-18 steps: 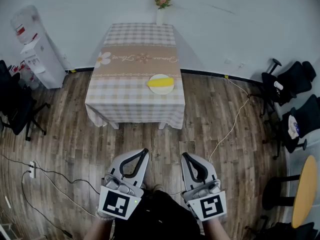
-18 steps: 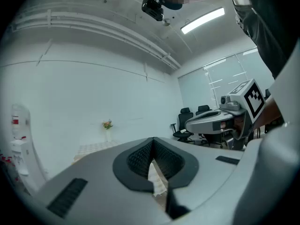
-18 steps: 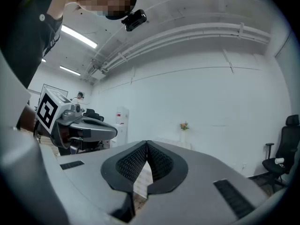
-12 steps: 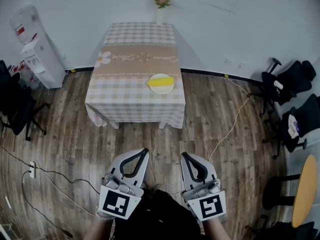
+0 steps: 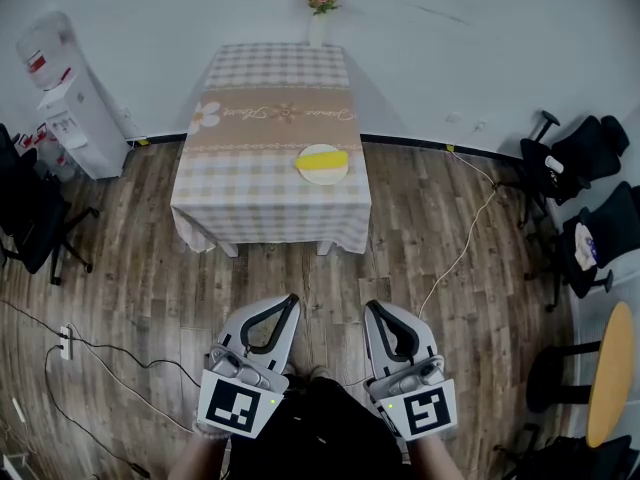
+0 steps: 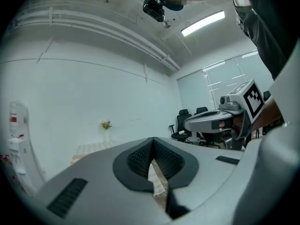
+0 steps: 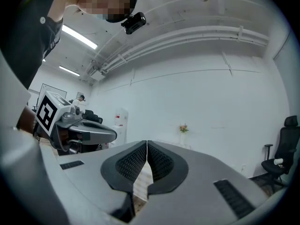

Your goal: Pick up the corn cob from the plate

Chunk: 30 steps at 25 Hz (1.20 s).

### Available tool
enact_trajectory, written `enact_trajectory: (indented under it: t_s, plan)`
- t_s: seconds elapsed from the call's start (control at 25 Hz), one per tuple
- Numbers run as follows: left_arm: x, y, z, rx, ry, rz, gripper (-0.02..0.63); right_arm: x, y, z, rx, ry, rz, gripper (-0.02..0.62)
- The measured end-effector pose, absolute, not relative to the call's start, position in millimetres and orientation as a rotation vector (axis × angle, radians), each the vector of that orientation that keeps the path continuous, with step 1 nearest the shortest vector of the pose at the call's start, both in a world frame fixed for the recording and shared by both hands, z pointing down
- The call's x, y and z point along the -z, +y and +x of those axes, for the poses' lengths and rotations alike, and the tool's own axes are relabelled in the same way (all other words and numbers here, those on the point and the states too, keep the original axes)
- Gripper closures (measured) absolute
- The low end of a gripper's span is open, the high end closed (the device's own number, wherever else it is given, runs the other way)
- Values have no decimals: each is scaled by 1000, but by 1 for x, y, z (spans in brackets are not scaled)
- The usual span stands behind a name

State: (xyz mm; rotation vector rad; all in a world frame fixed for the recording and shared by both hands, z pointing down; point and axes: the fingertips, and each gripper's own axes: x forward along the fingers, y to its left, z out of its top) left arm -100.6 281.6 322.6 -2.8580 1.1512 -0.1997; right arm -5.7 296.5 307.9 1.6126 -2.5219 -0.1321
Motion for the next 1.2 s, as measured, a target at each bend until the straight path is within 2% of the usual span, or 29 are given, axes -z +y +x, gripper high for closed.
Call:
enact_trajectory:
  t_s: [1.2]
  plan:
    - [-321, 273, -133, 112, 1008, -2828, 592, -321, 294, -52, 184, -2433, 1627, 552]
